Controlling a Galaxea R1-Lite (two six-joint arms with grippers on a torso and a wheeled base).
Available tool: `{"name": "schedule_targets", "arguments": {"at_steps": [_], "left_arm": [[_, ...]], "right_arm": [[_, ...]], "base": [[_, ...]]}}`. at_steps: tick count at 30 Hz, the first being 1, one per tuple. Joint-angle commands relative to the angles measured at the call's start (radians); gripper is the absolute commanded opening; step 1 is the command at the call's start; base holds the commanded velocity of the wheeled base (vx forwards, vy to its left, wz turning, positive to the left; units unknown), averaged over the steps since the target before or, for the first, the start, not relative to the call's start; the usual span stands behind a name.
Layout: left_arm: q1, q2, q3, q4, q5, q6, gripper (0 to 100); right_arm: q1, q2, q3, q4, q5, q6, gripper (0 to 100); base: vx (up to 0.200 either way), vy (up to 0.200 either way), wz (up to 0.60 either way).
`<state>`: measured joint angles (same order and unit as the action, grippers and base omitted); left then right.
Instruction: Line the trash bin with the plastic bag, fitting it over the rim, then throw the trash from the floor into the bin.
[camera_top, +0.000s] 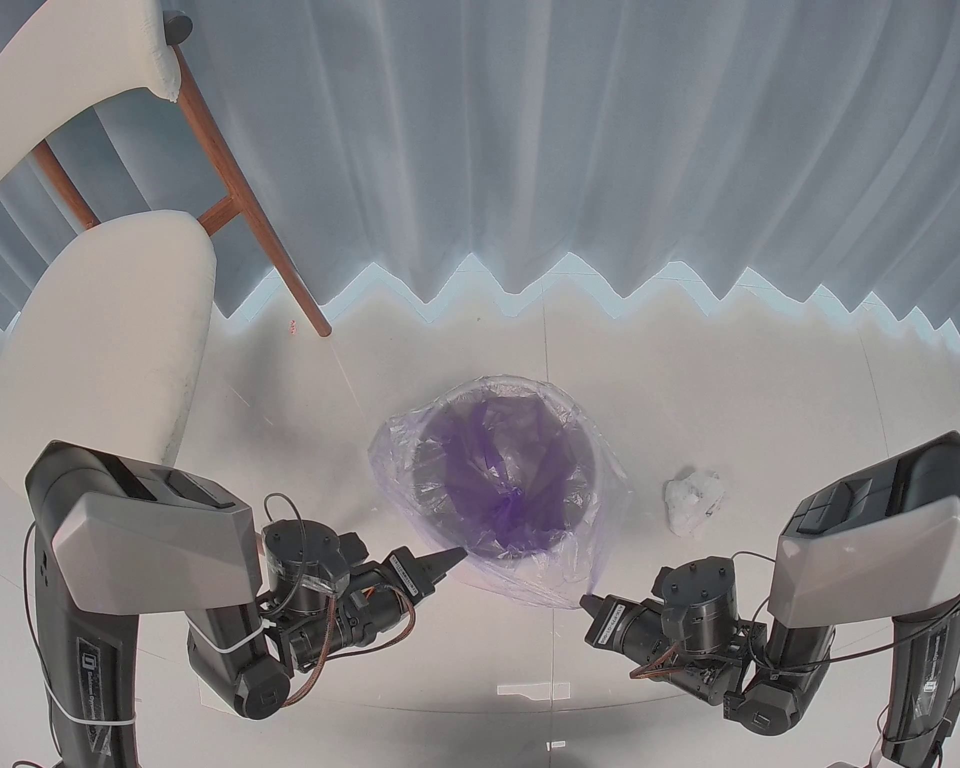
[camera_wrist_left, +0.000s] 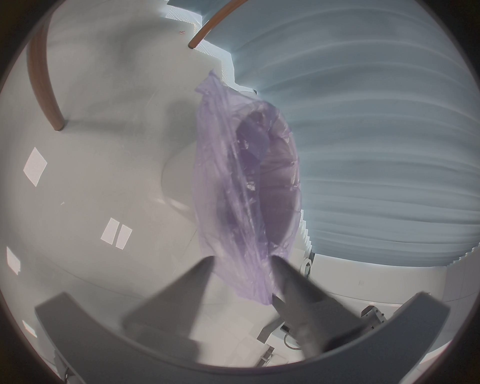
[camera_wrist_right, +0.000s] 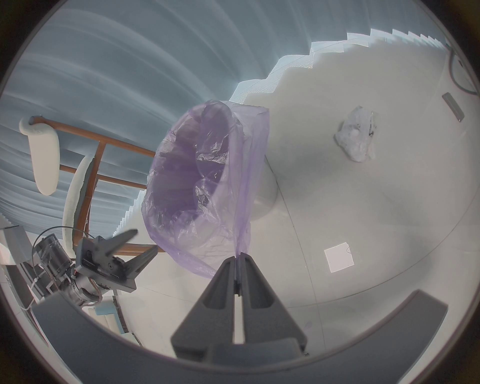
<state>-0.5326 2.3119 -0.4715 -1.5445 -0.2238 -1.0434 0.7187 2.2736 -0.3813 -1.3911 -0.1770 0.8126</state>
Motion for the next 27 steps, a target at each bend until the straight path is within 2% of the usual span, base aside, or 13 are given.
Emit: {"name": "schedule_targets", "arguments": {"at_steps": [1,9,10,20,24,27], "left_arm": [[-0.001,-0.003,-0.036,0.003,0.011,0.002,100],[0.0,0.001,-0.108,0.099,0.011,0.003,100],[0.0,0.004,-0.118,0.103,0.012,0.003,0],[0.002,0.011,-0.104,0.095,0.012,0.003,0],[-0.001,0.001,-0.052,0.087,0.018,0.008,0],[0.0,0.007,0.002,0.063,0.047,0.045,0]], "right_arm": [[0.001,0.003,-0.002,0.0,-0.006,0.0,0],[0.002,0.009,-0.001,-0.002,-0.01,-0.001,0],[0.002,0.009,-0.001,-0.002,-0.012,-0.001,0],[0.007,0.012,0.004,-0.002,-0.015,-0.009,0],[0.007,0.032,0.004,-0.003,-0.021,-0.012,0],[0.005,0.044,-0.001,-0.003,-0.032,-0.013,0]], "base": [[0.0,0.0,0.0],[0.0,0.0,0.0],[0.0,0.0,0.0],[0.0,0.0,0.0],[0.0,0.0,0.0],[0.0,0.0,0.0]]}}
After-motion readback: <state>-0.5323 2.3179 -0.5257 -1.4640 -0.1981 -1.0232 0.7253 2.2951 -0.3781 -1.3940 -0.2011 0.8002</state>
